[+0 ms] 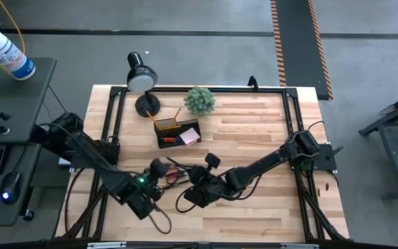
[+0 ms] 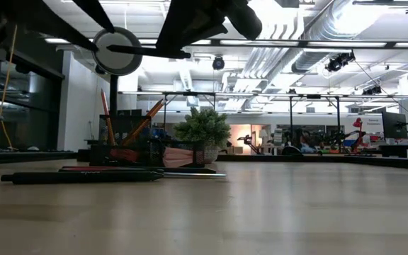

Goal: Pick and place office supplies into organizer
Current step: Put the right pen into the desktop organizer

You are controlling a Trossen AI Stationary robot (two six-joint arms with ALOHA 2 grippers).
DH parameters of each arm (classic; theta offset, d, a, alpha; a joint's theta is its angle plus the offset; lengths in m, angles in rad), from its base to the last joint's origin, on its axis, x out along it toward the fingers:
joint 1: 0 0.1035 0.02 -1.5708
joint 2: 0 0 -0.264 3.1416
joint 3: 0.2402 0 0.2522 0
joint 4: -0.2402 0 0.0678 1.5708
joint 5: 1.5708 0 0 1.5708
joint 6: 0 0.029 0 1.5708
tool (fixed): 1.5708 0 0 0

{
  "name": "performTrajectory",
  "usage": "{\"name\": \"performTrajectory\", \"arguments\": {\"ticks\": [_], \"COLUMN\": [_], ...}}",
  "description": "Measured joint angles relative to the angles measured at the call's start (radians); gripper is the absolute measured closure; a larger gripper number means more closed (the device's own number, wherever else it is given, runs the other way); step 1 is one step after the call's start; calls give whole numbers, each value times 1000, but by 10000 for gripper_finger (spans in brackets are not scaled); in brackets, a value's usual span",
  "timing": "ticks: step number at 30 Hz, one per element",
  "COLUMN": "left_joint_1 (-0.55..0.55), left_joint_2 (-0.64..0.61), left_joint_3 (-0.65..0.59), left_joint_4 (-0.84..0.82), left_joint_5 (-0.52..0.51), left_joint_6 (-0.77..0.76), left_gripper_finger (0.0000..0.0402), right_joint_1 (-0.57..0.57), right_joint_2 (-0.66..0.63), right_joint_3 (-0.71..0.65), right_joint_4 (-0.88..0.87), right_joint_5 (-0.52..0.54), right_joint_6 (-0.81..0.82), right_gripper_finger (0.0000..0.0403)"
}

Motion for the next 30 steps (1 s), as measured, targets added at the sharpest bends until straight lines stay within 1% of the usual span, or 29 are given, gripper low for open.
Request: {"name": "performTrajectory", "arguments": {"ticks": [2,6,13,19,23,30], "left_joint_1": [22,71,126,130,130,131], "left_joint_2": [40,89,105,105,104,104], "left_joint_3": [32,41,42,42,42,42], "left_joint_4": [-47,-68,-62,-62,-61,-59], "left_joint_5": [-8,-3,-10,-22,2,5], "left_joint_6": [-23,-34,-41,-39,-39,-39], "left_gripper_finger": [259,259,259,259,259,262], "right_joint_1": [0,0,1,0,0,0], "right_joint_2": [0,0,0,0,0,0], "right_joint_3": [0,0,0,0,0,0], "right_joint_4": [1,-2,7,7,7,11], "right_joint_5": [0,-3,-10,-14,-14,-16], "right_joint_6": [0,1,-3,-7,-7,-7], "right_gripper_finger": [400,400,400,397,399,399]}}
